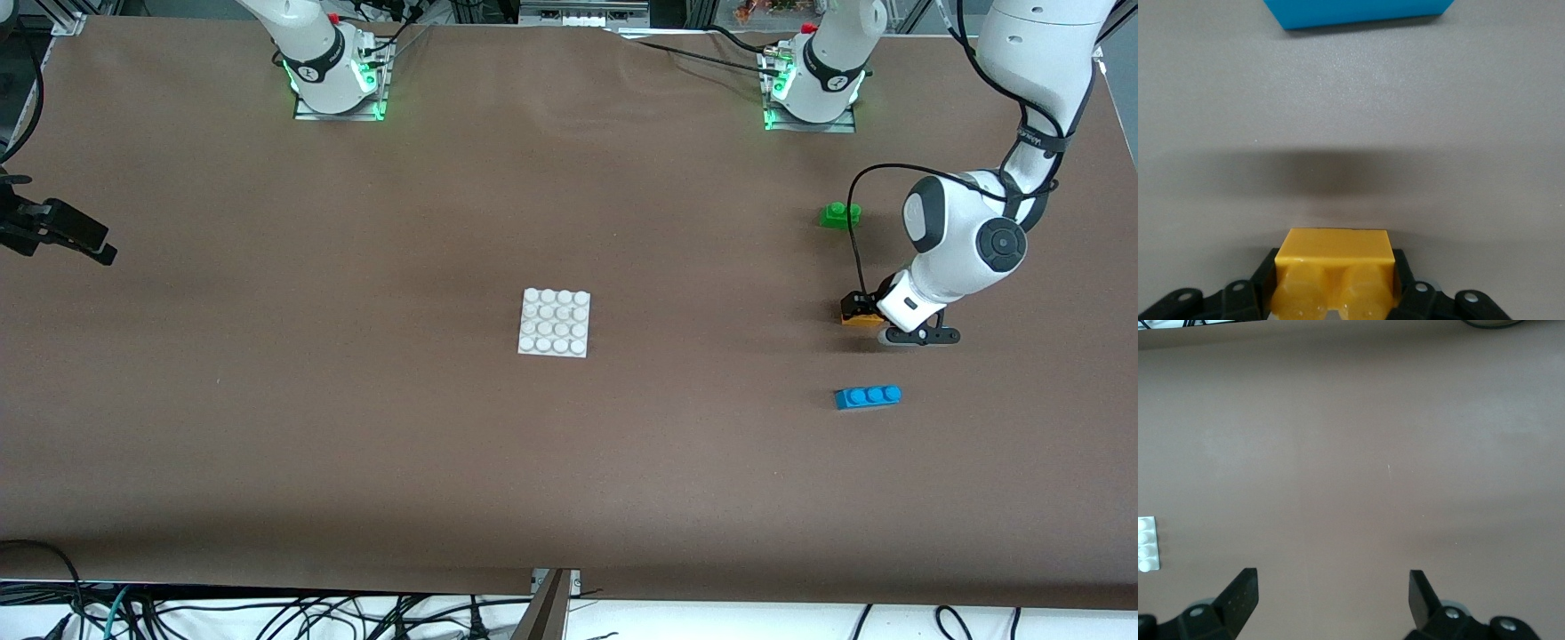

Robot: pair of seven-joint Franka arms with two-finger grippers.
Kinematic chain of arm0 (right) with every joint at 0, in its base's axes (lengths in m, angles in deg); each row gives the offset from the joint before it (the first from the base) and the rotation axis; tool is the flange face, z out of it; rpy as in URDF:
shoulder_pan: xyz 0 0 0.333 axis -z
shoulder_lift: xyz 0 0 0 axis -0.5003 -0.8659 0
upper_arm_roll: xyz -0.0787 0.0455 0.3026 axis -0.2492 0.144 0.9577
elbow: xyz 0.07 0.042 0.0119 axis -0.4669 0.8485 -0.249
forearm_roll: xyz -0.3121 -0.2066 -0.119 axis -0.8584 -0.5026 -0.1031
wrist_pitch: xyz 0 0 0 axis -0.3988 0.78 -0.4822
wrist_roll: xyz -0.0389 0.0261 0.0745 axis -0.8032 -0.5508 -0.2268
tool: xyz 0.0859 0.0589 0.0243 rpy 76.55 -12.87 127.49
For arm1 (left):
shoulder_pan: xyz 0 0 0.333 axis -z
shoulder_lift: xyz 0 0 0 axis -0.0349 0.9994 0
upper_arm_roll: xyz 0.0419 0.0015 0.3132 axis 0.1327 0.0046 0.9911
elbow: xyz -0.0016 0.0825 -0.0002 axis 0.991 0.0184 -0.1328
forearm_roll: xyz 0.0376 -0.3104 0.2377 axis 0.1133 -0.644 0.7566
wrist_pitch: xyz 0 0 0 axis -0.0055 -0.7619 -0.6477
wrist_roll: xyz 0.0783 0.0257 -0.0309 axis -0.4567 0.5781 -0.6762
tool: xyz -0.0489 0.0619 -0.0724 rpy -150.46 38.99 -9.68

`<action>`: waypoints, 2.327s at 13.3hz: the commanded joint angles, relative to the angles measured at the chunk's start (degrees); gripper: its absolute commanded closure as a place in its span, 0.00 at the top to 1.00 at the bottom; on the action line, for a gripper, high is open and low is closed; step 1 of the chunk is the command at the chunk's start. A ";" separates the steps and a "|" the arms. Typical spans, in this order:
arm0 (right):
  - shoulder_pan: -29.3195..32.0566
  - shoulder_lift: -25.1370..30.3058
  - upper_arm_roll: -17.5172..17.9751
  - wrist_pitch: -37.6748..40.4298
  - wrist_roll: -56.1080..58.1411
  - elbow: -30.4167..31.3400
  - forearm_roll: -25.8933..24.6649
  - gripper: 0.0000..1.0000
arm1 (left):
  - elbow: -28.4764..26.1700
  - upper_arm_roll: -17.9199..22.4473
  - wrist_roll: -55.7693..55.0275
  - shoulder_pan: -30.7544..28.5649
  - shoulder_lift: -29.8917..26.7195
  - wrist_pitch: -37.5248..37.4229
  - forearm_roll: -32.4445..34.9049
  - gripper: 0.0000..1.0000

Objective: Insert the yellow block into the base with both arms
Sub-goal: 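Lower the left gripper and grasp the yellow brick, then carry the yellow brick with the left gripper above the white plate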

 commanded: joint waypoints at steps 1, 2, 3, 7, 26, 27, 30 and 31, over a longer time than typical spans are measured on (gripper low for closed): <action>0.66 0.24 0.63 0.50 0.86 -0.24 -0.66 1.00 | -0.46 -0.46 1.87 -0.44 -1.02 -0.30 -2.16 0.29; 0.66 0.16 0.63 0.50 0.86 -0.24 -0.66 1.00 | -0.20 -0.54 2.04 -0.44 -1.46 -1.87 -2.16 0.20; 0.66 0.24 0.63 0.50 0.86 -0.24 -0.66 1.00 | 0.07 -0.63 2.04 -0.44 -2.33 -4.06 -2.16 0.16; 0.31 0.16 0.72 0.50 0.94 -0.24 -1.28 1.00 | 1.64 -1.77 1.60 -0.35 -9.00 -11.10 -2.25 0.09; -0.56 0.24 0.81 0.50 0.86 -0.33 -1.28 1.00 | 25.73 -18.21 -30.35 13.41 -2.08 -24.91 -4.71 0.00; -0.57 0.16 0.81 0.50 0.86 -0.33 -1.37 1.00 | 26.08 -18.12 -33.69 15.36 -1.29 -24.21 -4.62 0.00; -0.65 0.16 0.81 0.50 0.86 -0.33 -1.37 1.00 | 28.63 -17.95 -38.72 21.51 3.00 -20.97 -4.62 0.01; -0.65 0.16 0.81 0.50 0.86 -0.33 -1.37 1.00 | 28.98 -17.77 -42.39 23.79 4.24 -18.26 -4.36 0.01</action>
